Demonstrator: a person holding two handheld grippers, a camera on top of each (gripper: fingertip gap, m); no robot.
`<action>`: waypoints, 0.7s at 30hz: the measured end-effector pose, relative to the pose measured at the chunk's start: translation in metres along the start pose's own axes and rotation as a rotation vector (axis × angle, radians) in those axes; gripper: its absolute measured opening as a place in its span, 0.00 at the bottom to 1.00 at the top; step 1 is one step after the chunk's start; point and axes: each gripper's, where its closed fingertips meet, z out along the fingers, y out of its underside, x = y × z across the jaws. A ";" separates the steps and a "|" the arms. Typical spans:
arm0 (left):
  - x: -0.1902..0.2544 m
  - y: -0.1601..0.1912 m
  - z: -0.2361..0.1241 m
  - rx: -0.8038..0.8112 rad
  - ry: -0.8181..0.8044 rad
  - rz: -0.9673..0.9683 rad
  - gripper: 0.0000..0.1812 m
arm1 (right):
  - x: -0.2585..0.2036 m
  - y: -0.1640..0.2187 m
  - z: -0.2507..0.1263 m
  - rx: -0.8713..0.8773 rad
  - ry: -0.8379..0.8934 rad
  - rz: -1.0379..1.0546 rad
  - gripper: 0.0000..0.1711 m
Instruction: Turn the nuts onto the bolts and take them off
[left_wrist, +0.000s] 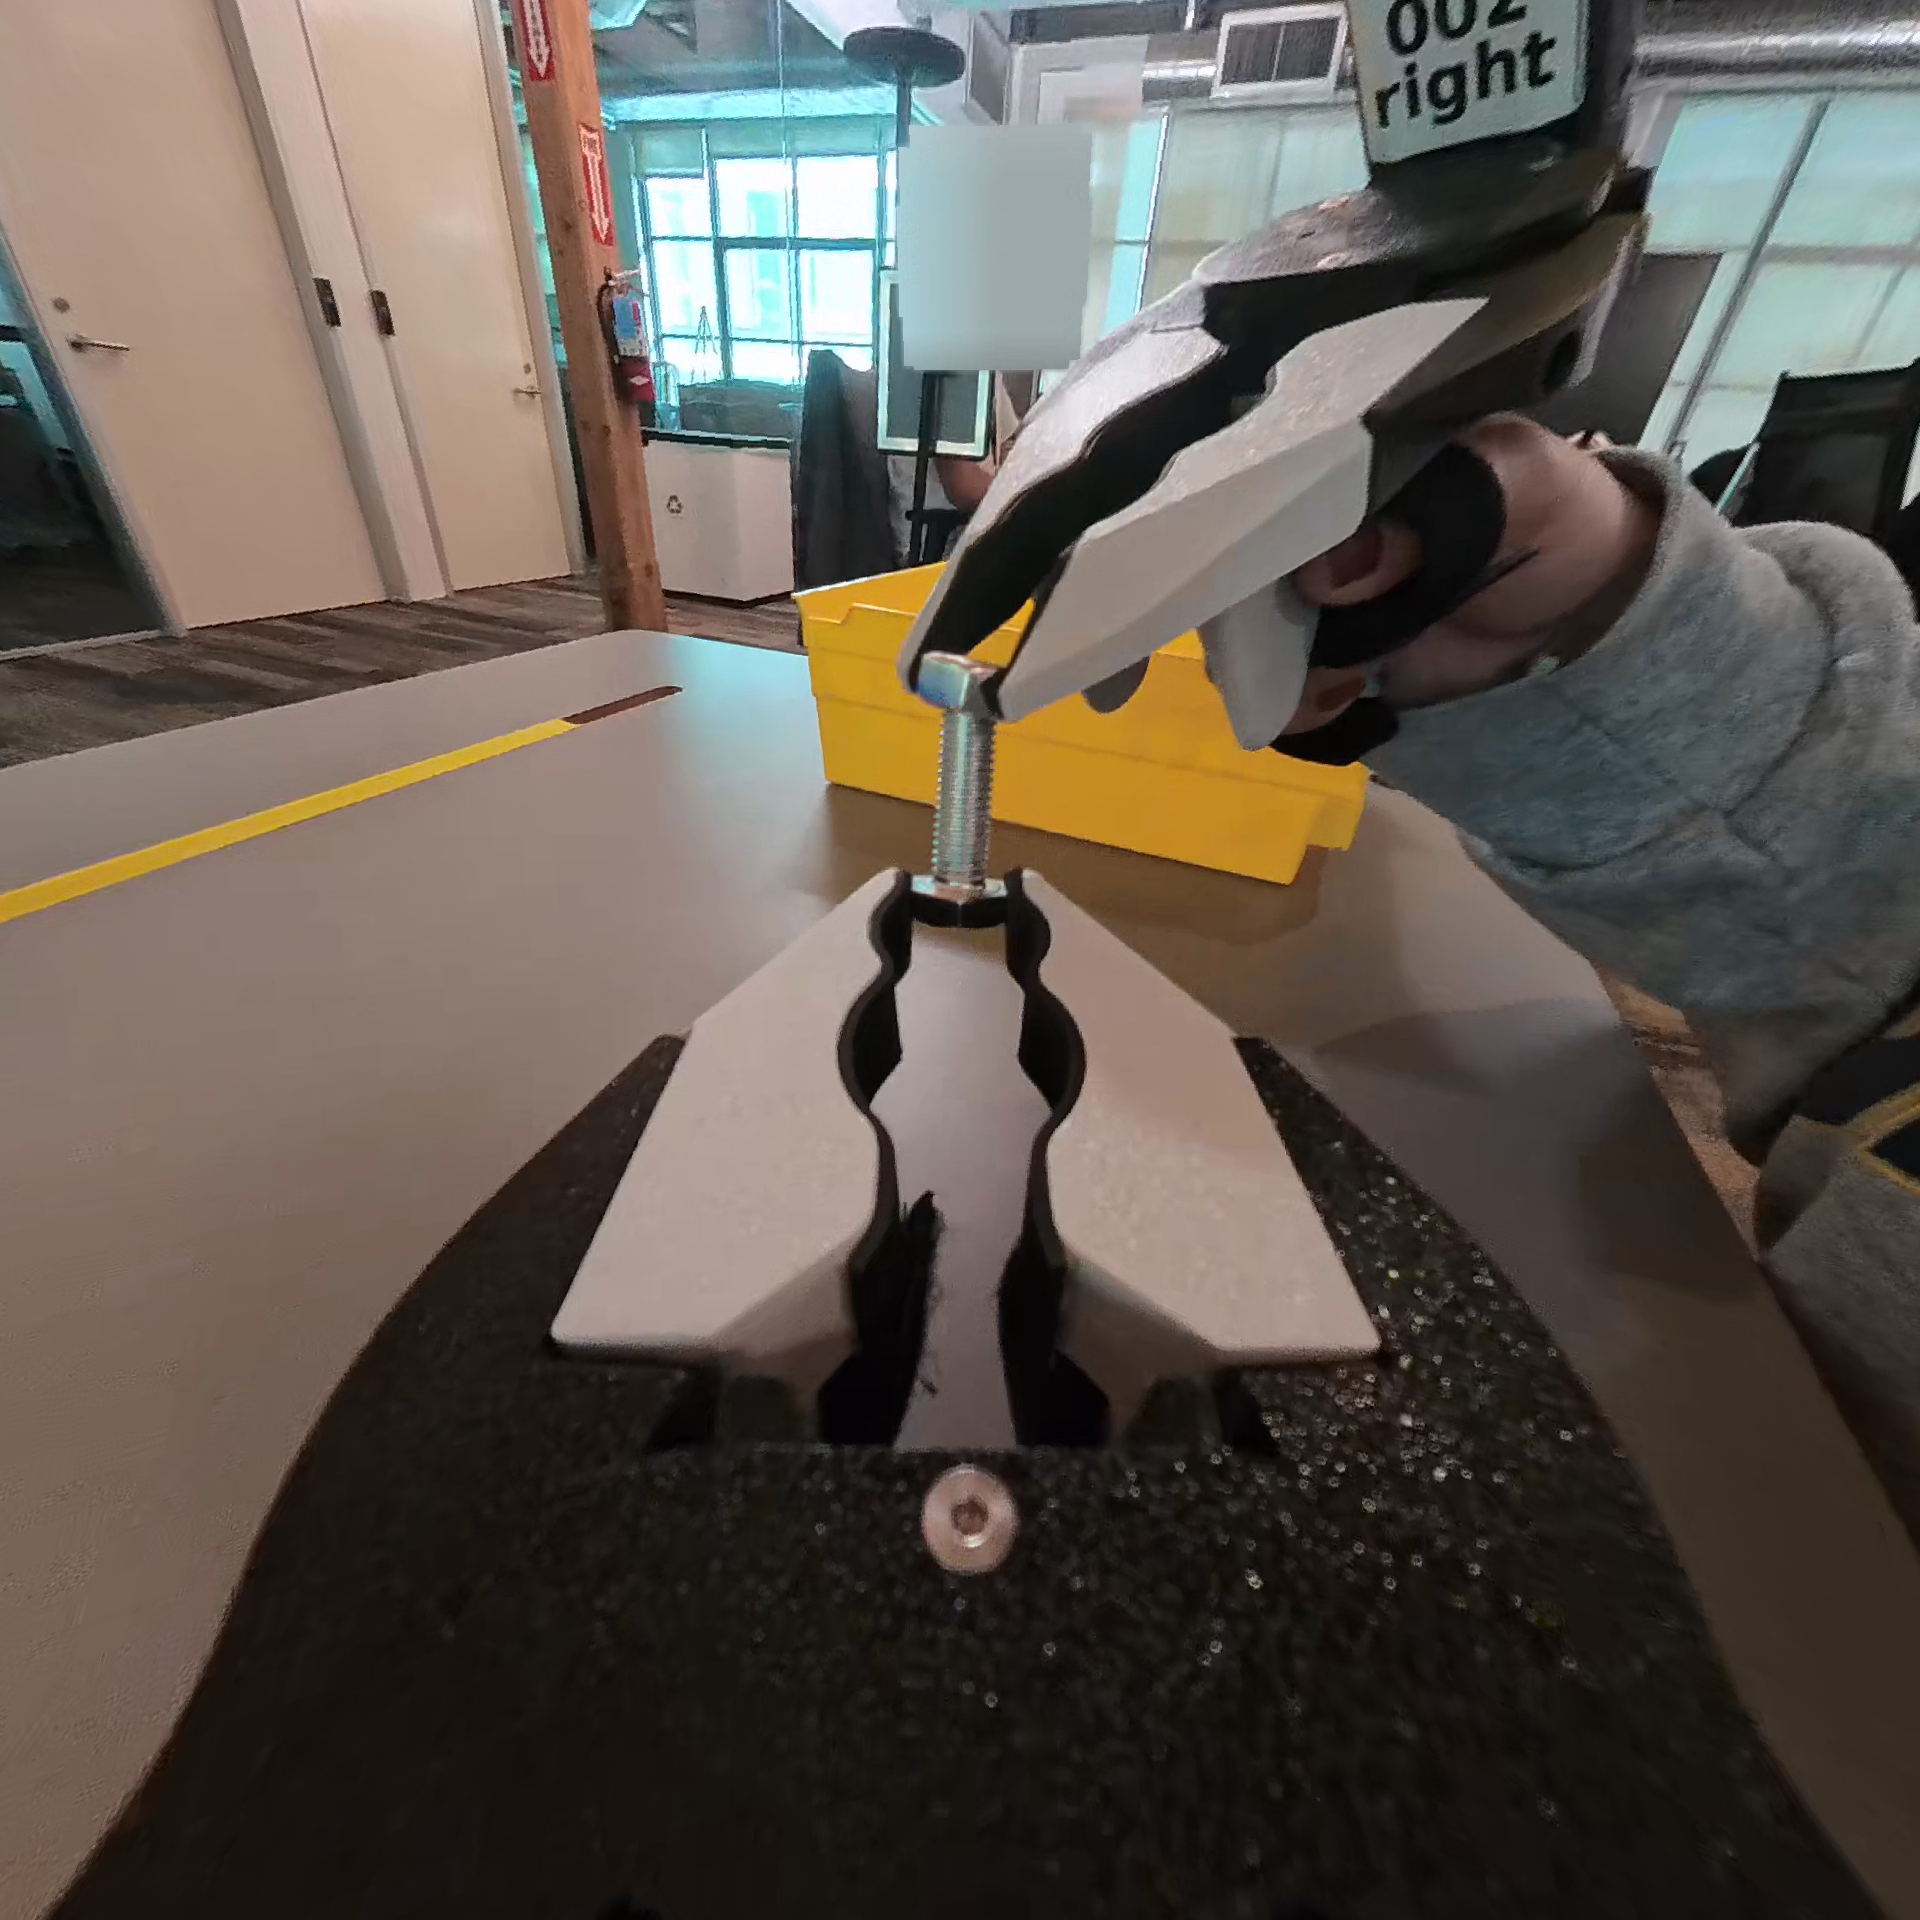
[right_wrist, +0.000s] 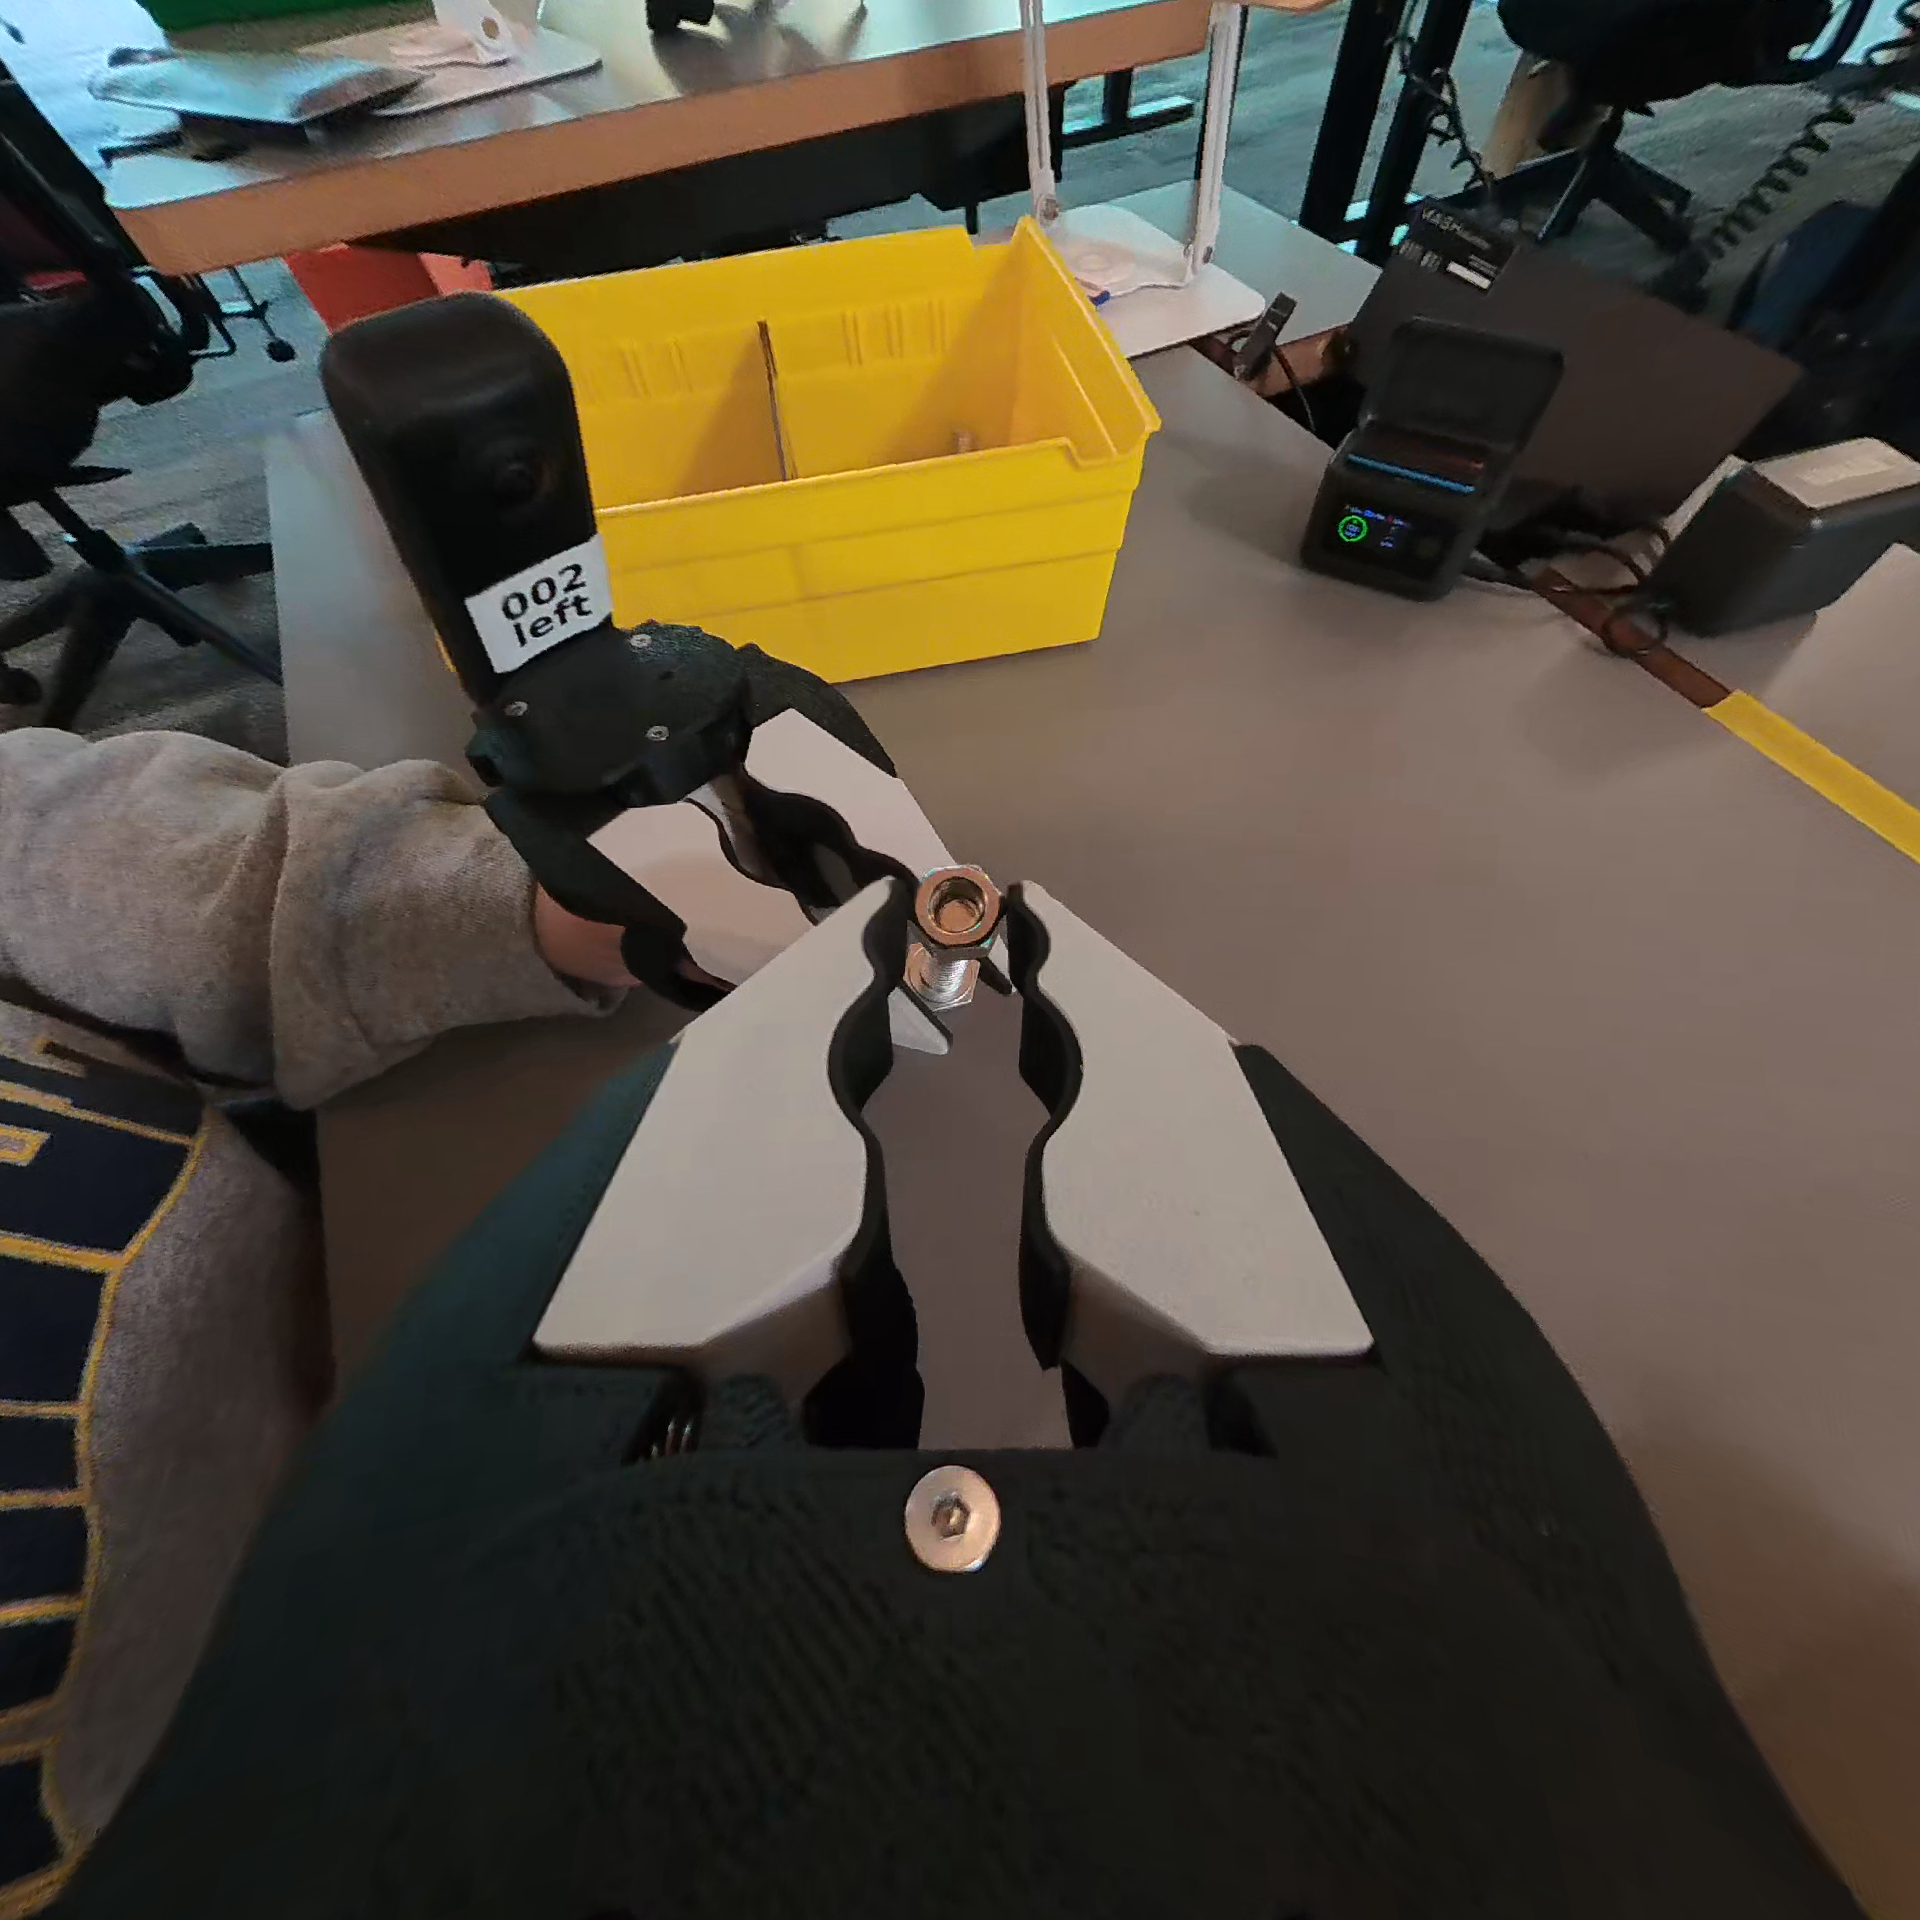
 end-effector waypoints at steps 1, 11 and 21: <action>-0.001 0.000 0.000 -0.003 -0.006 0.003 0.08 | 0.001 0.000 0.000 -0.002 0.016 0.002 0.10; -0.002 -0.001 -0.002 0.013 -0.002 -0.016 0.08 | 0.000 -0.004 0.002 0.063 0.058 -0.061 0.11; 0.023 -0.013 -0.006 0.085 0.206 -0.088 0.09 | -0.021 -0.019 -0.011 0.297 -0.132 -0.132 0.26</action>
